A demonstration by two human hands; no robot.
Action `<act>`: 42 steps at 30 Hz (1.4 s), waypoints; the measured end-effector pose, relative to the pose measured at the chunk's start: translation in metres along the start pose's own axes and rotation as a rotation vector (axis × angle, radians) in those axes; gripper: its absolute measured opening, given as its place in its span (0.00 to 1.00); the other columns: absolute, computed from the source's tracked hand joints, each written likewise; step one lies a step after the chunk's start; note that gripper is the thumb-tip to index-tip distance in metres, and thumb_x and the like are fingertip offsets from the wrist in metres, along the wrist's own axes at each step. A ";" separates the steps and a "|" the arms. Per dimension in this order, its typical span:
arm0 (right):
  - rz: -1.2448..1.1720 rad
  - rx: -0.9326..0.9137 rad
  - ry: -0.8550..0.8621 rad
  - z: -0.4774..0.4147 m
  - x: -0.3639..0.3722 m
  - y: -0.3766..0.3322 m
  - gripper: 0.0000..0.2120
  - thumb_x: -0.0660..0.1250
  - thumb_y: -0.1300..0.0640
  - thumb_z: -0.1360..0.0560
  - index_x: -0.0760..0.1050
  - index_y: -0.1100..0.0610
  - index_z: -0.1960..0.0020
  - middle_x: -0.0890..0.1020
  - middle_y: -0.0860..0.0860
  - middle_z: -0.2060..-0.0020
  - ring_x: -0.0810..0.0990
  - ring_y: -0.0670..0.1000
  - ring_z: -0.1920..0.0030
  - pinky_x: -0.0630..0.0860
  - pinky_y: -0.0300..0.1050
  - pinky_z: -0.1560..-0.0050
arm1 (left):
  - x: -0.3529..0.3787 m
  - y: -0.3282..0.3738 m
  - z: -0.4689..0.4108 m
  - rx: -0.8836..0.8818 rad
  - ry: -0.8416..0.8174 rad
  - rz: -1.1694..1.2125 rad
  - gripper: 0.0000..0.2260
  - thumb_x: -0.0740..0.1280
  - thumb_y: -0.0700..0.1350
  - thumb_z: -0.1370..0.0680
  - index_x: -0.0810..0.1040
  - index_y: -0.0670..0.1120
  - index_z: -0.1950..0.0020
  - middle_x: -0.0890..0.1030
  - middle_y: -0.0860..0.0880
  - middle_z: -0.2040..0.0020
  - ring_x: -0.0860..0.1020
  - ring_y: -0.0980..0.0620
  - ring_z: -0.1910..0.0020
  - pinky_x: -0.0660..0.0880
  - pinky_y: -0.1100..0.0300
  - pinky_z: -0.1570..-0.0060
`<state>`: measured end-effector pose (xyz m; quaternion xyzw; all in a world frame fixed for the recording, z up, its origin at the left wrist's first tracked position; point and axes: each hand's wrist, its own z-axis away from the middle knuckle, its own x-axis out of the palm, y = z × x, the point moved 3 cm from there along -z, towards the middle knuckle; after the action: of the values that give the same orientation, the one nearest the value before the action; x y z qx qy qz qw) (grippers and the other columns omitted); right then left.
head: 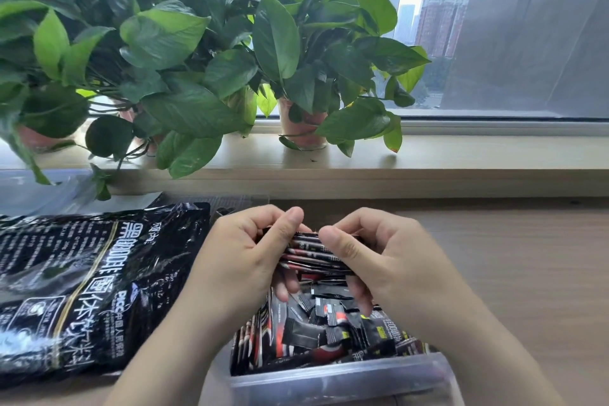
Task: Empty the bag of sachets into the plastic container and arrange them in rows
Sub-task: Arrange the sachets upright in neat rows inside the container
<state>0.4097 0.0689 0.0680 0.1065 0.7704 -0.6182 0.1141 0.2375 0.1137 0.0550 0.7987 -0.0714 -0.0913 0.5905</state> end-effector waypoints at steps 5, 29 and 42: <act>0.020 0.064 -0.296 0.004 -0.013 0.009 0.14 0.77 0.46 0.29 0.81 0.46 0.46 0.87 0.52 0.57 0.85 0.49 0.66 0.80 0.41 0.62 | -0.011 -0.005 -0.003 -0.055 -0.061 -0.026 0.19 0.69 0.59 0.28 0.84 0.43 0.59 0.81 0.40 0.71 0.75 0.50 0.78 0.69 0.65 0.81; -0.052 0.029 -0.134 -0.002 -0.020 0.006 0.14 0.73 0.54 0.26 0.84 0.42 0.42 0.87 0.55 0.60 0.78 0.45 0.67 0.74 0.37 0.61 | -0.007 0.005 0.009 0.074 -0.342 -0.140 0.27 0.84 0.46 0.35 0.81 0.57 0.38 0.86 0.52 0.45 0.85 0.51 0.47 0.81 0.60 0.46; 0.074 -0.025 -0.140 0.002 -0.019 0.006 0.29 0.81 0.51 0.34 0.78 0.42 0.34 0.86 0.43 0.48 0.86 0.41 0.58 0.79 0.32 0.60 | -0.008 0.009 0.009 0.080 -0.206 -0.159 0.12 0.76 0.48 0.28 0.84 0.56 0.45 0.87 0.54 0.57 0.81 0.63 0.65 0.75 0.72 0.62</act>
<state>0.4293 0.0678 0.0676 0.0900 0.7639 -0.6096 0.1916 0.2277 0.1050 0.0614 0.8113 -0.0716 -0.2163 0.5385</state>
